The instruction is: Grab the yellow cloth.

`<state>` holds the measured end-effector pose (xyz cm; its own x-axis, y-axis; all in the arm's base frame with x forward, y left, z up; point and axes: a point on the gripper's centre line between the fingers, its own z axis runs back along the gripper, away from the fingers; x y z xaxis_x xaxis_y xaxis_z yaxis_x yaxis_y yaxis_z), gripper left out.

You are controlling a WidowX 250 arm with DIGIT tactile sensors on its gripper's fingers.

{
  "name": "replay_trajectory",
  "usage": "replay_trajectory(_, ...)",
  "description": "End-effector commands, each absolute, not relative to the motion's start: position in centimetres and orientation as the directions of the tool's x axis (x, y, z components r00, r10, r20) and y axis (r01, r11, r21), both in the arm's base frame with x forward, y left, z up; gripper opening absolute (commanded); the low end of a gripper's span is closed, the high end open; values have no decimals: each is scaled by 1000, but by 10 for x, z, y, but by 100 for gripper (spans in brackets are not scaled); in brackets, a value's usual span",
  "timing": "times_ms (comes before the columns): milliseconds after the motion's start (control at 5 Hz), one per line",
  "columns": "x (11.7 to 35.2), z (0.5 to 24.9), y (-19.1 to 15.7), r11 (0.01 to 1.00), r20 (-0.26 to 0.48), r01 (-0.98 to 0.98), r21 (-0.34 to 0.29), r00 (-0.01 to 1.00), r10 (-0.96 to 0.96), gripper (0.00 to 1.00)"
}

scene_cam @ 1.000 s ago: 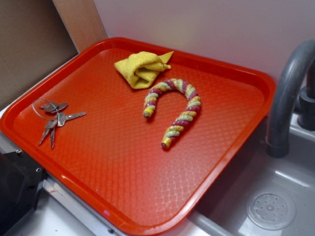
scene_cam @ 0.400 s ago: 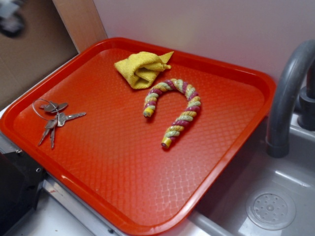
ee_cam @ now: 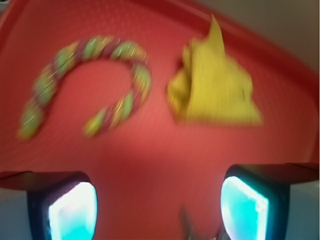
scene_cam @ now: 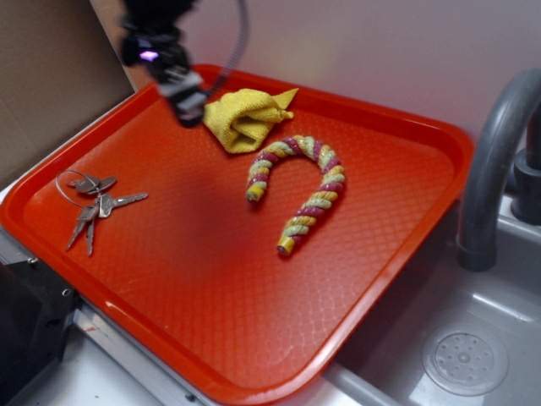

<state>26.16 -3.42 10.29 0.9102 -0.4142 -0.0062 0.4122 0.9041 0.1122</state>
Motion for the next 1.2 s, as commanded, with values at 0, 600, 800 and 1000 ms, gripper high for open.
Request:
replay_trajectory(0,340,70,-15,814,20,543,204,829,-558,100)
replay_trajectory(600,274,57,-13,897,68,441,46,894,-443,0)
replay_trajectory(800,262,59,-13,924,68,377,59,922,-380,0)
replay_trajectory(1000,248,109,-19,963,161,268,19,950,-268,0)
